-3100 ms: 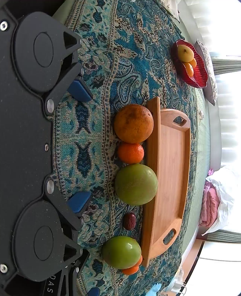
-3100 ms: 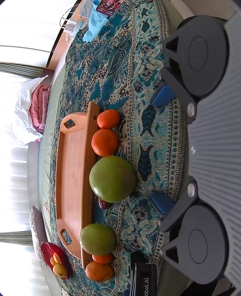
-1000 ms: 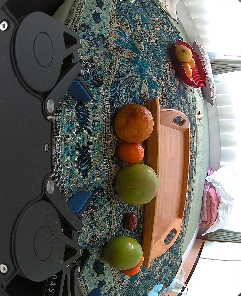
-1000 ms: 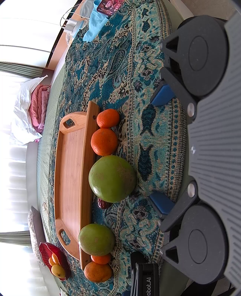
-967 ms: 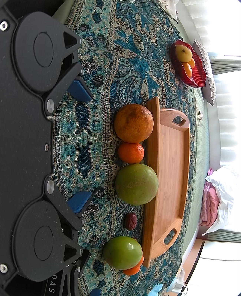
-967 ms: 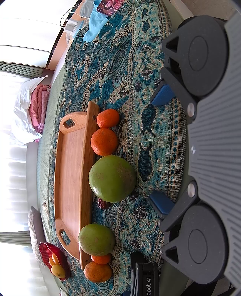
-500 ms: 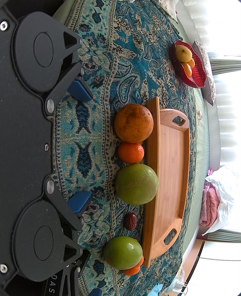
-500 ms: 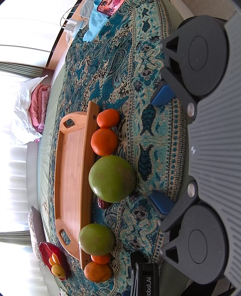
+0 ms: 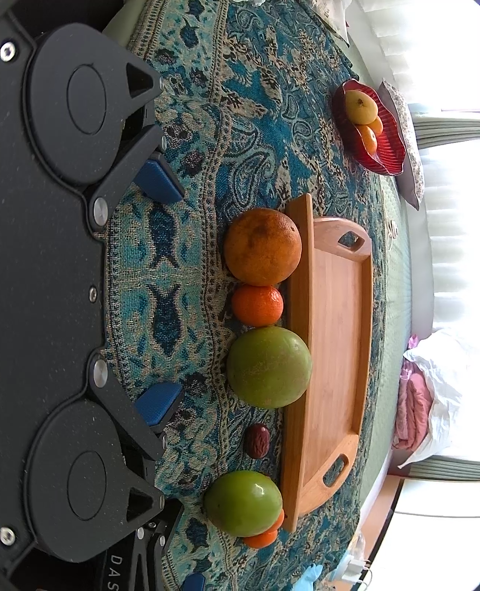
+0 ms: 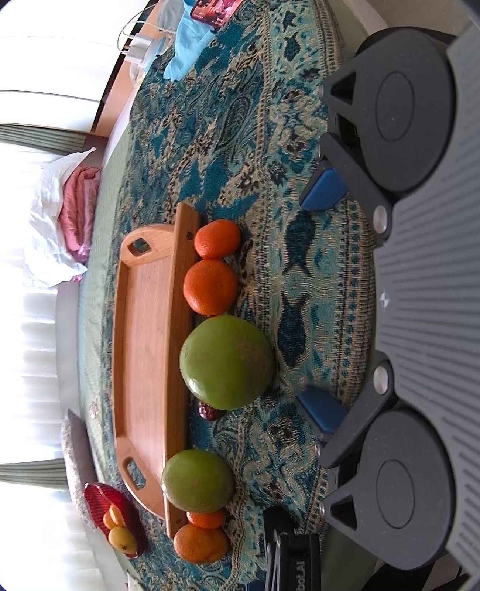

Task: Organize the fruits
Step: 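Move the right tool to the large green pomelo while the left tool approaches a green apple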

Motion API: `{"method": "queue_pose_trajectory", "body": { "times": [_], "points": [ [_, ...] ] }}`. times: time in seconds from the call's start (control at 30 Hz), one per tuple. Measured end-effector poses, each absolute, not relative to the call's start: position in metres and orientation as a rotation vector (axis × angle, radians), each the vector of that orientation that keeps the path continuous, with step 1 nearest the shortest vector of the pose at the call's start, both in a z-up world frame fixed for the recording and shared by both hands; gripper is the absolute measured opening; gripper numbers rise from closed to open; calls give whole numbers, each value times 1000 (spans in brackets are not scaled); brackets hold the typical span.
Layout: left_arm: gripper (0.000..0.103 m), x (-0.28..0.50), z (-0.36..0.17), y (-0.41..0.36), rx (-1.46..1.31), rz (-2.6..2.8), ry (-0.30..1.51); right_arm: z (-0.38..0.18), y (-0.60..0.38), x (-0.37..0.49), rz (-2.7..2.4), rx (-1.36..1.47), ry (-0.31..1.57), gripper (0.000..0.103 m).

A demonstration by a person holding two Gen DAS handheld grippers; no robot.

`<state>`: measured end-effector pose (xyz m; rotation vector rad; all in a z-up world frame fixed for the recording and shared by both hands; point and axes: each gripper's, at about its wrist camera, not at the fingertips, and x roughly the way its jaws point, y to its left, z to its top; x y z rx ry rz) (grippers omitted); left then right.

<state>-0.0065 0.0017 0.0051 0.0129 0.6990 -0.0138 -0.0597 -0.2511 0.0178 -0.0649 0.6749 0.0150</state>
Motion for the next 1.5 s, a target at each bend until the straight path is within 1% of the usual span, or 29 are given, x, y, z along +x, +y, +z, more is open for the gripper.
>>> {"method": "queue_pose_trajectory", "body": {
  "times": [0.2,0.33,0.43,0.53,0.57,0.63,0.7,0.77,1.07,1.17,1.27,1.5],
  "points": [
    [103,-4,8,5,12,-32,698,28,-250,-57,47,-64,671,103],
    [103,-3,14,11,-21,-38,690,36,-250,-61,104,-20,607,102],
    [100,-3,19,13,-35,-43,670,42,-244,-62,123,-32,561,100],
    [93,-2,25,15,-45,-56,650,45,-241,-58,150,-26,550,96],
    [90,-1,28,15,-44,-63,642,45,-242,-55,160,-19,555,93],
    [83,-1,31,12,-35,-78,630,46,-240,-51,182,-6,560,88],
    [71,-1,34,9,-25,-88,617,46,-237,-50,198,-8,560,83],
    [67,-1,36,6,-20,-92,605,46,-233,-49,204,-26,554,80],
    [66,11,38,-11,5,-154,575,41,-228,-39,176,-52,567,77],
    [58,16,36,-12,-23,-164,596,38,-230,-37,177,-51,568,76],
    [58,20,33,-13,-50,-168,608,36,-230,-35,181,-54,574,76],
    [59,25,31,-20,-17,-157,551,28,-229,-33,172,-40,553,75]
  ]
}}
